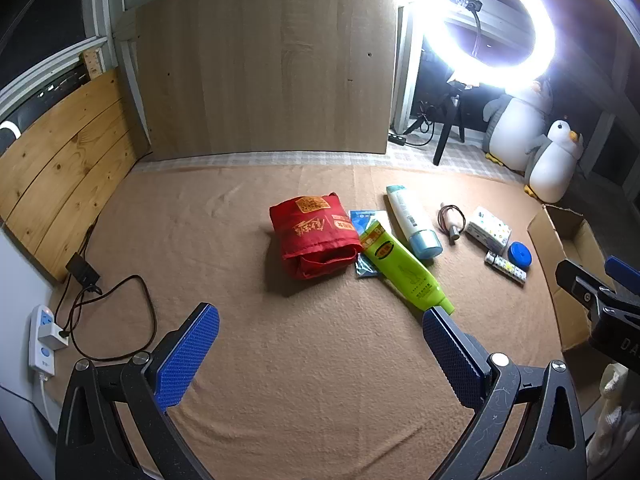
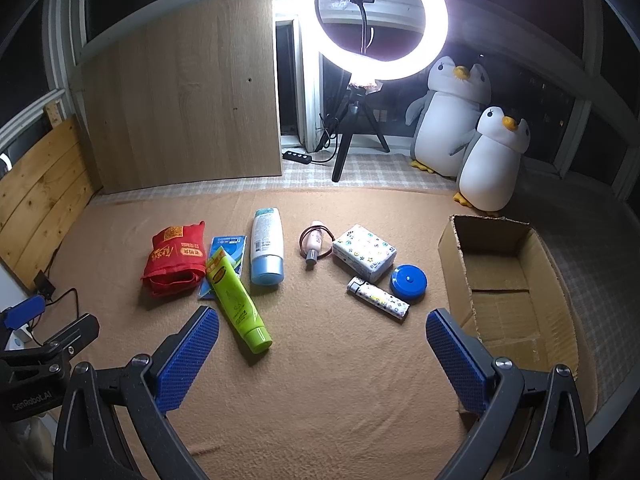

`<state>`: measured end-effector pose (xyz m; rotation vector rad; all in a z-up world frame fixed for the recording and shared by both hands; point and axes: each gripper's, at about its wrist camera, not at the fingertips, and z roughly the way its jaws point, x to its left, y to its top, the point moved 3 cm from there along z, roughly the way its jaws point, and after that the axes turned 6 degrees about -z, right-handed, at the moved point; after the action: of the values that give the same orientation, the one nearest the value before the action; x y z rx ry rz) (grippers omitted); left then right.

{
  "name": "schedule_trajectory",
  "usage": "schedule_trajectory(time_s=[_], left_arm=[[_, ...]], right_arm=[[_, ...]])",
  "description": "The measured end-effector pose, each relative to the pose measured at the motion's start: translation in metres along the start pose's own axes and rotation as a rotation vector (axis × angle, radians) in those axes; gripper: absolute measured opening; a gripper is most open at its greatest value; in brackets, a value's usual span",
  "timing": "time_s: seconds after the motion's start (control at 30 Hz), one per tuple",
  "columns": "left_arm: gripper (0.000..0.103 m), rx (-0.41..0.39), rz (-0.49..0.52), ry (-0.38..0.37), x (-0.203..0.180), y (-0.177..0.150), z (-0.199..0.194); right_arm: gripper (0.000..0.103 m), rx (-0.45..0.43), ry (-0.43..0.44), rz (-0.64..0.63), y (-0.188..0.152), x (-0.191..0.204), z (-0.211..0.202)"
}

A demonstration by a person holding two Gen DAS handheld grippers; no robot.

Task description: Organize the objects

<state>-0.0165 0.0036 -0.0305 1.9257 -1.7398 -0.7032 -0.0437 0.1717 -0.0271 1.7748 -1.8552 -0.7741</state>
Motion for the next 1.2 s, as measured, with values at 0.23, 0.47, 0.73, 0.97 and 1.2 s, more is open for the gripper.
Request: schedule_trajectory(time_s=[0.23,0.47,0.73,0.97,1.2], left_arm=[[0.103,0.001,0.001,0.001,-0.0009,-0.001,0.0012],[0.103,0.003,0.0,0.0,-0.001,-0.0009,0.001],[0.103,-0.002,0.0,-0.001,-0.0006,-0.0029,-0.0013],[0.103,-0.001,-0.002,-0.003,0.0,-0.0037,-0.0021],[0.103,-0.001,0.001,-0.006,0.0007,-0.006,-0.0037]], right_arm=[[0.102,0.002,0.002,-0.003,-0.0003,0.0008,0.0007],[0.102,0.004,0.002,-0.003,-0.0002,0.0015,0.0008],[0.102,0.004,0.005,-0.002,-0.002,0.0025,0.0008],[0.102,0.009,0.015,0.0,-0.0047,0.0032,0.0002],[0.102,0.012,0.018,0.001,-0.0043,0.0028,-0.0003]])
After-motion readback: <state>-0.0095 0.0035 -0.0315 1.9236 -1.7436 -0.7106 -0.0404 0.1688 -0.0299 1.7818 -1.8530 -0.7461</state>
